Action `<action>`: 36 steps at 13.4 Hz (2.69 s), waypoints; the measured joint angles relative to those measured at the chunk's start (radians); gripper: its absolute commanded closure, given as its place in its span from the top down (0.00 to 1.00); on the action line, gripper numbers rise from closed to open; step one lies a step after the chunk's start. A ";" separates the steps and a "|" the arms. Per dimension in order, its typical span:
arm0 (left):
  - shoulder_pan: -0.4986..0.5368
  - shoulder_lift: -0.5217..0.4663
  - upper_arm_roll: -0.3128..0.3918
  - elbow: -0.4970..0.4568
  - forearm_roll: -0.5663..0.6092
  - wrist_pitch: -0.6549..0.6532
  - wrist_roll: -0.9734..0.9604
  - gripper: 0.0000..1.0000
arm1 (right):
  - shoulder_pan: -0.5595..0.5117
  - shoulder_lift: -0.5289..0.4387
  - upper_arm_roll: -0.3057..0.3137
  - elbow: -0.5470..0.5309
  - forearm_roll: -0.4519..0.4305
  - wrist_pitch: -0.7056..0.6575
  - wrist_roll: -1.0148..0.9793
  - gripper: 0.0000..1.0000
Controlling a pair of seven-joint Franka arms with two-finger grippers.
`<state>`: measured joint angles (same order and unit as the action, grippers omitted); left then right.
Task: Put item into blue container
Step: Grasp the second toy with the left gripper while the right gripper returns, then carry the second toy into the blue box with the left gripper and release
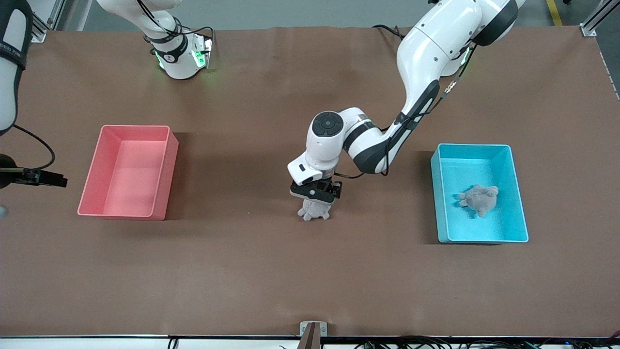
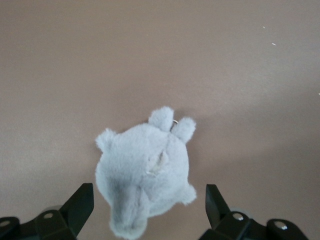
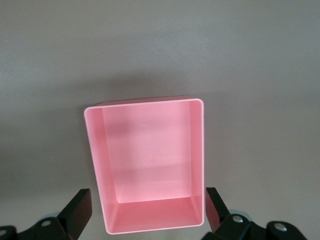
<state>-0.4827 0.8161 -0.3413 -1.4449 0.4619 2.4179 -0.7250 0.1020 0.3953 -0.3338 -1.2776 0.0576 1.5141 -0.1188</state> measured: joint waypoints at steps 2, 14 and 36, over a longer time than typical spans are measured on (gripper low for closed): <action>-0.021 0.006 0.034 0.000 0.000 0.026 0.000 0.98 | -0.013 -0.005 -0.002 0.003 0.000 -0.001 -0.010 1.00; -0.028 0.070 0.061 0.004 0.002 0.098 0.001 0.57 | 0.000 -0.091 0.013 -0.031 0.003 -0.068 -0.010 1.00; 0.380 -0.461 -0.066 -0.250 -0.250 -0.461 0.373 0.21 | -0.087 -0.417 0.190 -0.338 -0.062 0.034 -0.010 1.00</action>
<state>-0.1025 0.3555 -0.4074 -1.6950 0.2118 1.9565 -0.3521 0.0153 -0.0213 -0.1437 -1.6158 -0.0042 1.5482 -0.1285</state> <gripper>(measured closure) 0.784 0.000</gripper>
